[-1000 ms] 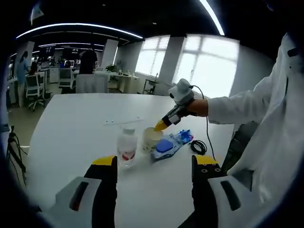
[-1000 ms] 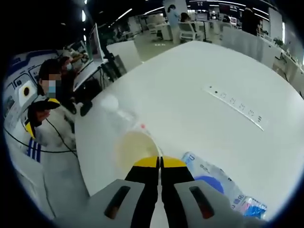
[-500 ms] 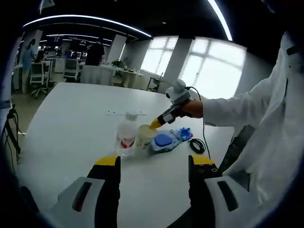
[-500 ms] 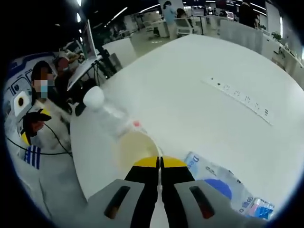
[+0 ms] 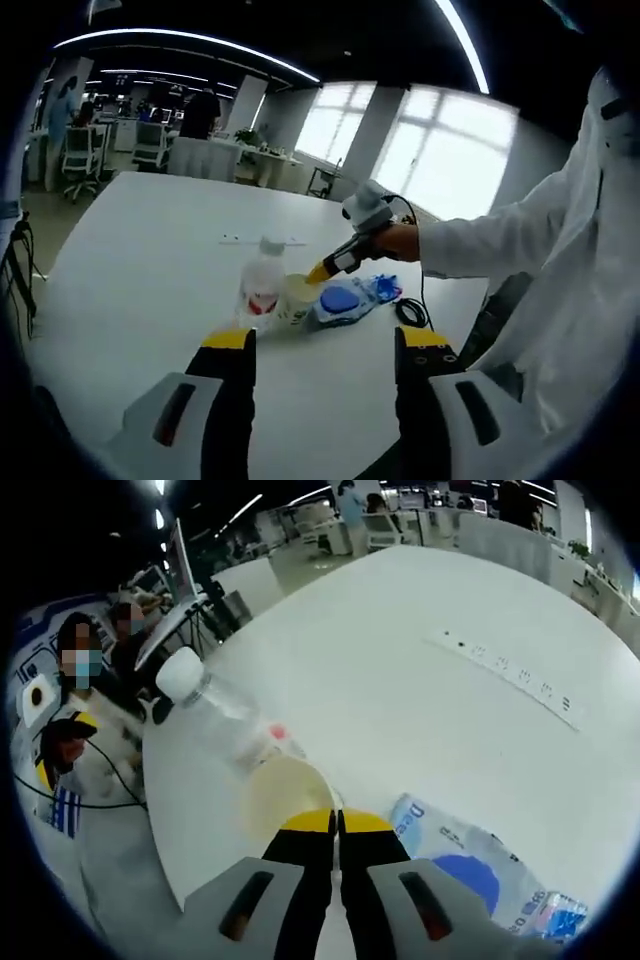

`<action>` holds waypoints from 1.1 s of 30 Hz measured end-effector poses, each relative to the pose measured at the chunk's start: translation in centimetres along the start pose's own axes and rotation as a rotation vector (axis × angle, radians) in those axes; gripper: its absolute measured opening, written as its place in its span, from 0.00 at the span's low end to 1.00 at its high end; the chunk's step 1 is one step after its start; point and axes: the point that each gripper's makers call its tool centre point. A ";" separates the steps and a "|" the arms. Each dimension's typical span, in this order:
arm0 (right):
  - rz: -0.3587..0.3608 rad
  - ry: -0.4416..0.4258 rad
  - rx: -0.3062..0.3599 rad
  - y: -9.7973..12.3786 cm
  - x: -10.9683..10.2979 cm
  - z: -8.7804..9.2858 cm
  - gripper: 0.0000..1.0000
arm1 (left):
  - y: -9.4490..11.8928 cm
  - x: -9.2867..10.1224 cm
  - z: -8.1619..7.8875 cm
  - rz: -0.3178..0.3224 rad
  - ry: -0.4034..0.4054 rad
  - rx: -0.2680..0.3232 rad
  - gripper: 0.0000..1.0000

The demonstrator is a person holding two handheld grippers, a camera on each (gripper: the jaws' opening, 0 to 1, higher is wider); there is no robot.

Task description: Arrange the tabletop items into an orderly group along one side of the table until the central work area is clear of visible clutter.

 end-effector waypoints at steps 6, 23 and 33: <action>0.010 0.006 0.008 -0.2 0.3 0.1 0.00 | -0.1 0.1 0.1 0.003 0.001 0.000 0.55; 0.033 0.002 0.057 0.4 -0.1 -0.3 0.16 | 0.1 0.3 -0.4 0.008 0.014 0.032 0.54; 0.032 0.041 0.117 1.7 -0.3 -0.4 0.35 | -0.2 0.2 -0.2 0.010 -0.007 0.012 0.58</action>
Point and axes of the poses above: the point that each gripper's makers call its tool centre point, and the gripper's own axes: y roughly backward along the fingers, x roughly to its right, z roughly out of its underside, and after that the axes turned 11 degrees about -x, right-handed
